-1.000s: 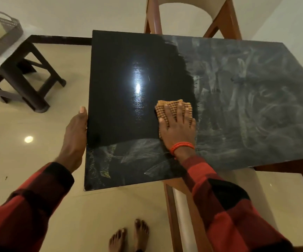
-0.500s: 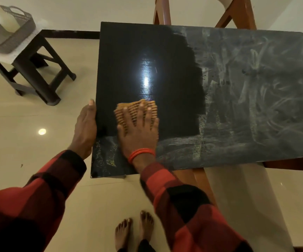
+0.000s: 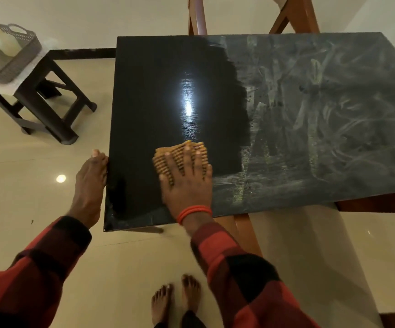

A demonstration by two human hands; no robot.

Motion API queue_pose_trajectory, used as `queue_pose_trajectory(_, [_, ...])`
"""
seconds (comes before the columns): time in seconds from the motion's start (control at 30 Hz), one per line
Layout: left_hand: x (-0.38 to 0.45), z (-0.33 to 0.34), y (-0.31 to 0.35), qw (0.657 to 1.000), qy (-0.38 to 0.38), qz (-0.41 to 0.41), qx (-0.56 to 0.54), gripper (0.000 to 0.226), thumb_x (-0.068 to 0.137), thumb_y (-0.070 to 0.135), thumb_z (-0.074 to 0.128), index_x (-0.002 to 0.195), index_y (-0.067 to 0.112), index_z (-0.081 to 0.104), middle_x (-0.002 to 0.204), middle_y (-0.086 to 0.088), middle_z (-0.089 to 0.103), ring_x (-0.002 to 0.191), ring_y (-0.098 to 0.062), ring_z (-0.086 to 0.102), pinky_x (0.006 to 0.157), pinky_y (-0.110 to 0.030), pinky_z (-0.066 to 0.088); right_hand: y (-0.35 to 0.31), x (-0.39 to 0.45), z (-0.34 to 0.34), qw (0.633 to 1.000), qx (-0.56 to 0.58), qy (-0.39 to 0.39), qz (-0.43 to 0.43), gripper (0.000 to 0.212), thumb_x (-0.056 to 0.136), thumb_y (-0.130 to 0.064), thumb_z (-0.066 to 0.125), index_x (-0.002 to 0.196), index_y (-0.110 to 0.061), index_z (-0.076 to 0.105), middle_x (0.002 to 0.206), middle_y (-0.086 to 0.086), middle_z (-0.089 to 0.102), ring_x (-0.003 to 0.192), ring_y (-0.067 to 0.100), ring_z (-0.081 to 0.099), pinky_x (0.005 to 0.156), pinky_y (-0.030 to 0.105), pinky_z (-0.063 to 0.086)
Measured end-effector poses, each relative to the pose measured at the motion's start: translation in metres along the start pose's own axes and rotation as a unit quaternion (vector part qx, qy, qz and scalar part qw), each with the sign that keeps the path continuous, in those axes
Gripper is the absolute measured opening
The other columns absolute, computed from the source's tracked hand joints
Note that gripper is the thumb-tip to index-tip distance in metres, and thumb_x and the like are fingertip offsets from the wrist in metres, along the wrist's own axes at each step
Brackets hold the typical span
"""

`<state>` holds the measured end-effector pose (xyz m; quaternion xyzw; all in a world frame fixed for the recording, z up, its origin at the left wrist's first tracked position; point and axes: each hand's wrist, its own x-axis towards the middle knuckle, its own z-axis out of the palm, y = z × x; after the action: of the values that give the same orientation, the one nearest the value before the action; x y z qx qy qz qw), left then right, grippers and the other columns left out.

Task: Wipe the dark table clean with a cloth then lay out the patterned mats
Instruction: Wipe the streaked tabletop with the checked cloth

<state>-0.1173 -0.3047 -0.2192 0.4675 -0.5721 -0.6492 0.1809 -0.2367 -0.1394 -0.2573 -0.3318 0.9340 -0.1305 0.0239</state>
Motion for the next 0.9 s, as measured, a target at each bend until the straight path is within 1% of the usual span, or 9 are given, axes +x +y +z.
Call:
queue_pose_trajectory(0.17, [0.001,0.002,-0.003,1.0,0.011,-0.003,-0.013,0.065,0.101,0.061,0.037,0.149,0.018,0.041,0.15,0.005,0.048,0.137,-0.015,0.044,0.118,-0.04,0.029,0.094,0.019,-0.023,0.995,-0.056,0.03,0.078,0.062,0.093,-0.057,0.034,0.153,-0.043,0.027,0.166,0.006,0.016,0.15,0.035,0.018,0.116,0.059,0.02])
queue_pose_trajectory(0.3, [0.0,0.004,-0.003,1.0,0.01,0.003,-0.016,0.06,0.101,0.06,0.039,0.145,0.019,0.046,0.147,0.008,0.051,0.136,-0.014,0.046,0.118,-0.038,0.031,0.124,0.028,-0.032,0.994,-0.069,0.015,0.088,0.064,0.094,-0.057,0.028,0.155,-0.041,0.02,0.167,0.007,0.012,0.152,0.035,0.011,0.118,0.059,0.016])
queue_pose_trajectory(0.4, [-0.002,0.002,-0.002,1.0,-0.006,0.002,-0.006,0.038,0.101,0.06,0.04,0.116,0.03,0.058,0.13,0.013,0.059,0.123,-0.01,0.054,0.108,-0.034,0.038,0.119,0.026,-0.03,0.993,-0.076,0.007,0.09,0.064,0.096,-0.056,0.026,0.157,-0.04,0.016,0.167,0.008,0.009,0.152,0.036,0.009,0.119,0.059,0.013])
queue_pose_trajectory(0.47, [-0.005,-0.001,0.002,1.0,-0.017,0.011,-0.01,0.032,0.101,0.06,0.039,0.106,0.034,0.057,0.122,0.015,0.06,0.117,-0.007,0.057,0.098,-0.028,0.041,0.11,0.018,-0.029,0.992,-0.076,0.005,0.096,0.063,0.097,-0.056,0.025,0.157,-0.04,0.015,0.167,0.008,0.008,0.152,0.036,0.009,0.12,0.059,0.013])
queue_pose_trajectory(0.5, [-0.006,-0.002,0.003,1.0,-0.022,0.013,-0.014,0.032,0.101,0.059,0.039,0.107,0.033,0.057,0.122,0.015,0.061,0.117,-0.006,0.057,0.095,-0.026,0.042,0.105,0.011,-0.028,0.992,-0.075,0.007,0.096,0.063,0.097,-0.056,0.026,0.157,-0.04,0.016,0.167,0.008,0.009,0.152,0.036,0.01,0.12,0.059,0.013])
queue_pose_trajectory(0.57, [-0.01,-0.01,0.001,0.999,-0.036,0.01,-0.021,0.047,0.101,0.061,0.038,0.125,0.025,0.056,0.133,0.009,0.058,0.125,-0.01,0.055,0.101,-0.028,0.043,0.087,-0.007,-0.024,0.993,-0.074,0.009,0.092,0.063,0.096,-0.056,0.027,0.156,-0.039,0.019,0.167,0.009,0.01,0.152,0.037,0.011,0.119,0.06,0.014])
queue_pose_trajectory(0.63, [-0.017,-0.019,-0.002,0.999,-0.04,-0.006,-0.026,0.07,0.099,0.064,0.035,0.147,0.013,0.043,0.149,0.0,0.05,0.134,-0.016,0.05,0.113,-0.035,0.039,0.059,-0.028,-0.019,0.993,-0.079,0.007,0.085,0.063,0.096,-0.055,0.029,0.156,-0.039,0.02,0.167,0.01,0.012,0.151,0.037,0.014,0.118,0.06,0.016])
queue_pose_trajectory(0.67, [-0.02,-0.021,-0.004,0.999,-0.046,-0.01,-0.025,0.075,0.099,0.065,0.034,0.151,0.011,0.038,0.152,-0.002,0.047,0.137,-0.018,0.048,0.115,-0.036,0.037,0.043,-0.037,-0.016,0.994,-0.08,0.006,0.08,0.063,0.096,-0.055,0.03,0.156,-0.039,0.02,0.167,0.01,0.012,0.151,0.038,0.014,0.118,0.06,0.017])
queue_pose_trajectory(0.9, [-0.025,-0.04,-0.012,0.995,-0.093,-0.016,-0.025,0.085,0.094,0.074,0.032,0.152,0.012,0.038,0.154,-0.005,0.046,0.136,-0.017,0.049,0.113,-0.034,0.038,-0.098,-0.084,0.019,0.999,0.005,-0.008,-0.04,0.061,0.098,-0.055,0.031,0.156,-0.04,0.019,0.167,0.011,0.01,0.152,0.038,0.012,0.119,0.06,0.007])
